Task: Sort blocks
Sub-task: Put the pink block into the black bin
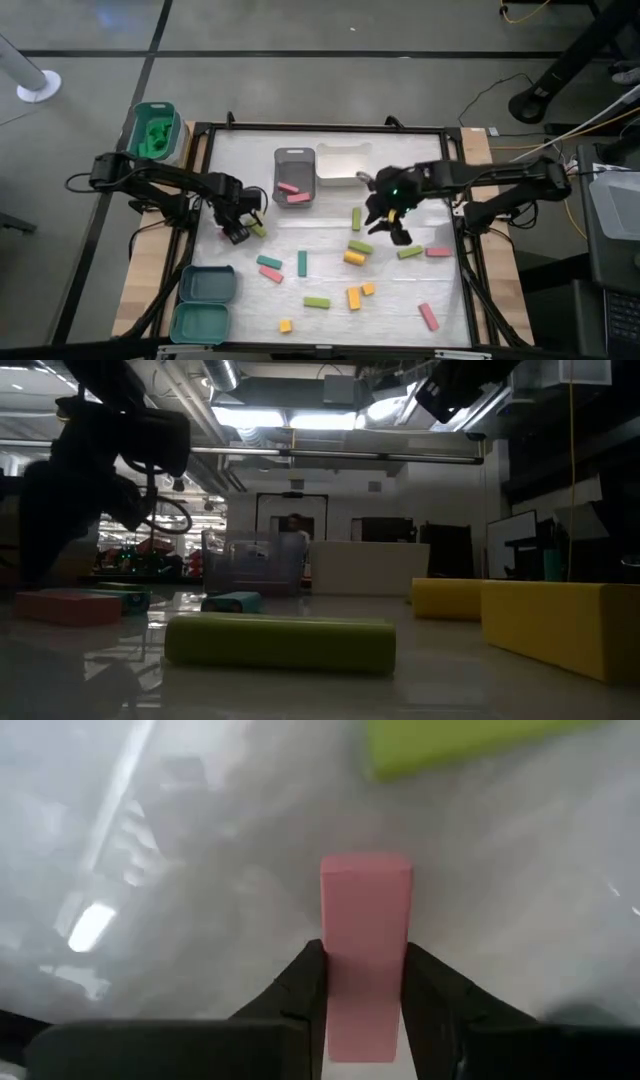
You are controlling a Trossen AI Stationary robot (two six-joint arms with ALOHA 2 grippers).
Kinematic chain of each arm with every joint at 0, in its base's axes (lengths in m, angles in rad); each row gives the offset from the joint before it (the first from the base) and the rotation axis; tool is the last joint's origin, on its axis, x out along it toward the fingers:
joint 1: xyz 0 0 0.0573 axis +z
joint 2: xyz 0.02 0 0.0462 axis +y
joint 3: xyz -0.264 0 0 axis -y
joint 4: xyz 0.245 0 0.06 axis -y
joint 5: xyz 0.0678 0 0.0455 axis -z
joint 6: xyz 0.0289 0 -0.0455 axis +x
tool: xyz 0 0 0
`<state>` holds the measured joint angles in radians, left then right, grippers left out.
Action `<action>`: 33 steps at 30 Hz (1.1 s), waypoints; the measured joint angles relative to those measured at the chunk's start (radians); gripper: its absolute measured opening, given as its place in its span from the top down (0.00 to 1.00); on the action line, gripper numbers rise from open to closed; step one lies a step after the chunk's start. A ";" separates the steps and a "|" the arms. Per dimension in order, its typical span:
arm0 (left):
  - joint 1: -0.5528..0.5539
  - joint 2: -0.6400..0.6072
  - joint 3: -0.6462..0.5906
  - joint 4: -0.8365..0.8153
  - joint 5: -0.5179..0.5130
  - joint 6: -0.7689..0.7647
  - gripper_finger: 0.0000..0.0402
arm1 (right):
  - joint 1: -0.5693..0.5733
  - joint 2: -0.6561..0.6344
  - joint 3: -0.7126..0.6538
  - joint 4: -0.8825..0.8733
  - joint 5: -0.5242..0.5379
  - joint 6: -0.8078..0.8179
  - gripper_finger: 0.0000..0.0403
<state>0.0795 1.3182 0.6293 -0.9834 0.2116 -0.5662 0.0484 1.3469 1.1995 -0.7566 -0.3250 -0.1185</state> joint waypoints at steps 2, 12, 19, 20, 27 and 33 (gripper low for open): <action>0.000 -0.009 0.002 -0.001 0.027 0.007 0.80 | 0.018 0.031 0.000 -0.003 0.049 0.003 0.73; 0.000 -0.122 0.005 0.009 0.123 -0.019 0.80 | 0.022 0.190 0.000 -0.003 0.238 0.036 0.73; 0.000 -0.242 0.005 0.103 0.129 -0.048 0.79 | 0.022 0.247 0.000 -0.009 0.384 0.144 0.73; 0.000 -0.258 0.005 0.133 0.128 -0.048 0.79 | 0.022 0.251 0.000 -0.009 0.385 0.146 0.73; 0.001 -0.321 0.006 0.434 0.095 0.023 0.79 | 0.021 0.253 0.000 -0.030 0.354 0.250 0.68; 0.001 -0.307 0.006 0.705 -0.111 0.160 0.78 | 0.012 0.258 0.000 -0.041 0.408 0.454 0.50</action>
<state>0.0803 1.0107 0.6357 -0.2783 0.1011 -0.4065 0.0602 1.6051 1.1995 -0.7973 0.0825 0.3350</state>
